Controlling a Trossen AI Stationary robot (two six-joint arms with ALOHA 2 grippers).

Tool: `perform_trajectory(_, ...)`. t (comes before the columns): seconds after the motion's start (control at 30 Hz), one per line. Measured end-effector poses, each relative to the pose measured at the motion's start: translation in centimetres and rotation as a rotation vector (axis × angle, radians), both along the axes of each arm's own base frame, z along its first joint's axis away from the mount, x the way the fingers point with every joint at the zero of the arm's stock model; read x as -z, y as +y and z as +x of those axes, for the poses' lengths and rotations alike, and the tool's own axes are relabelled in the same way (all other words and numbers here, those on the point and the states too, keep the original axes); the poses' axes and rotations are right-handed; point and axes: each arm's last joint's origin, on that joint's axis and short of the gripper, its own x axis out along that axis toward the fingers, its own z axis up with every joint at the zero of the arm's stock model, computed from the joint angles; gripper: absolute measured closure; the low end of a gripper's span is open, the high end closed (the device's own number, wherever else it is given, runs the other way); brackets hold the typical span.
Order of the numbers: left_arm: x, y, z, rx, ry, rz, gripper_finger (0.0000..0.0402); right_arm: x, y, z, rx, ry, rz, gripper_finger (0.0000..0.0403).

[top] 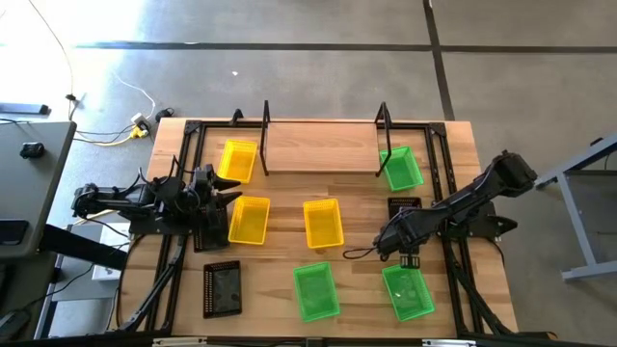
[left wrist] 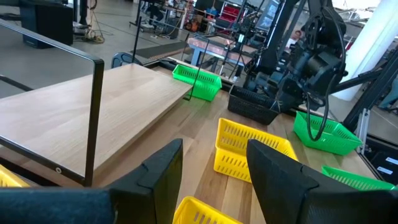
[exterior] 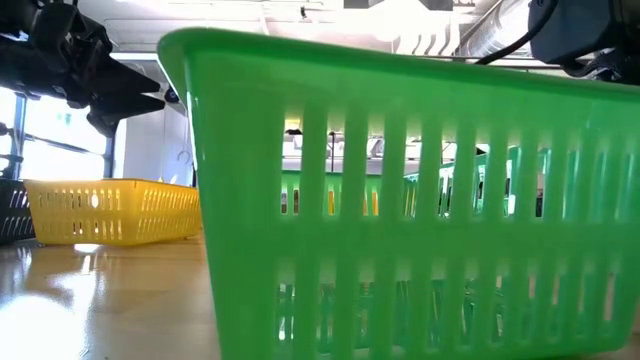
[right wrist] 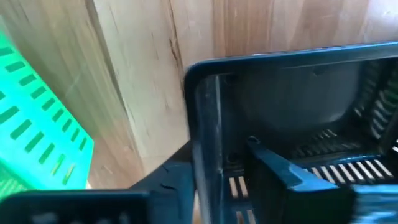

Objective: Stack baskets on shelf by color
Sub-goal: Put the top right black bin on the shelf

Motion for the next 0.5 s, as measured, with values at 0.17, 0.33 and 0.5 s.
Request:
perform_trajectory(0.17,0.0,0.0,0.0,0.000,0.000,0.000,0.0232,-0.1,0.1,-0.1,0.035,0.016,0.032,0.0385)
perform_trajectory(0.33,0.0,0.0,0.0,0.000,0.000,0.000,0.0232,-0.7,0.3,0.2,0.089,0.003,0.053,0.0389)
perform_trajectory(0.5,0.0,0.0,0.0,0.000,0.000,0.000,0.0232,-2.6,0.9,1.5,0.124,-0.057,0.078,0.0399)
